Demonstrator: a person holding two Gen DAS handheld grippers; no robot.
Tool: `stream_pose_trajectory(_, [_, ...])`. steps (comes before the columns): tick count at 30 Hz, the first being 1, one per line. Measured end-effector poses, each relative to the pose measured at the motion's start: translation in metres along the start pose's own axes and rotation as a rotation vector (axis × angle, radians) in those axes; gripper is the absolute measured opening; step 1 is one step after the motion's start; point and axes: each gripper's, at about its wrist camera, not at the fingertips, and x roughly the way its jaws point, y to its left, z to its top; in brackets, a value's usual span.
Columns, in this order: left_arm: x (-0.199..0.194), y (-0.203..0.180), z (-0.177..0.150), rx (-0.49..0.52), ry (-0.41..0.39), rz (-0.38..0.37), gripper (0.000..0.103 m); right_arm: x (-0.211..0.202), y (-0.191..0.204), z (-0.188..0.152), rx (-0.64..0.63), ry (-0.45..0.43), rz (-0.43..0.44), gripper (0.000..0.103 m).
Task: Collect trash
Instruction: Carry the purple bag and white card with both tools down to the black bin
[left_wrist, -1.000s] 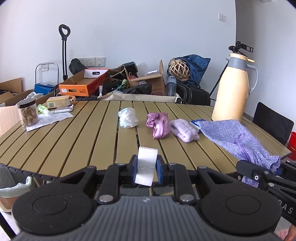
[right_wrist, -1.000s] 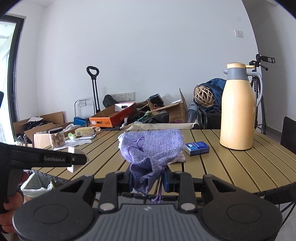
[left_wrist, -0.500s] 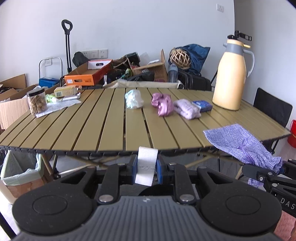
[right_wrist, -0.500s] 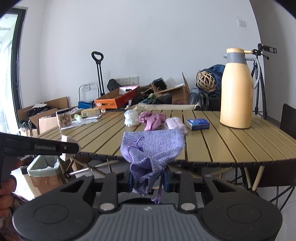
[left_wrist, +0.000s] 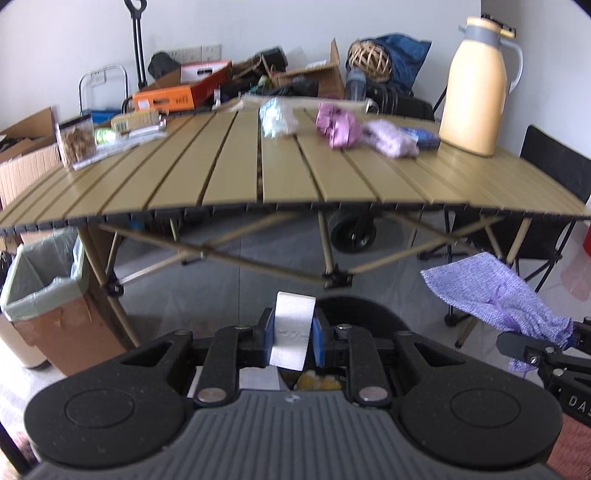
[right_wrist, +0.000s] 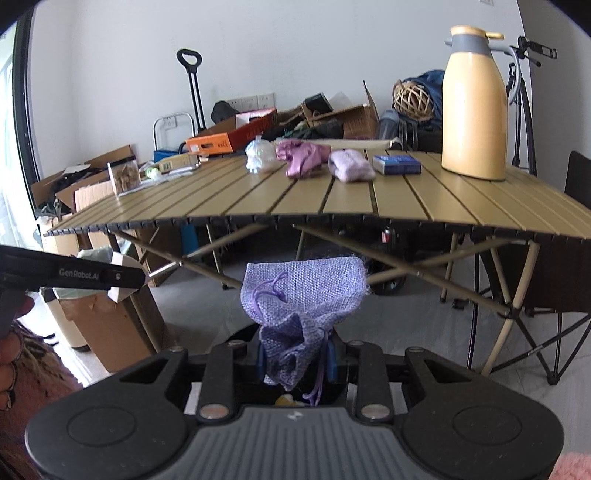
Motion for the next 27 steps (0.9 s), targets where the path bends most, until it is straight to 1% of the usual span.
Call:
stream_pose_trajectory(5, [0.016,0.004,-0.013,-0.008,0.053,0.012,0.021,0.008,-0.005,-0.011,0.011,0.047,-0.009,0.028])
stream_pose_trajectory(17, [0.05,0.009,-0.029,-0.018,0.148,0.02,0.021,0.034,-0.013,-0.032,0.029,0.155,-0.026,0.028])
stream_pose_trajectory(27, [0.078,0.02,-0.039,-0.032,0.213,0.046,0.021,0.053,-0.021,-0.041,0.052,0.216,-0.034,0.028])
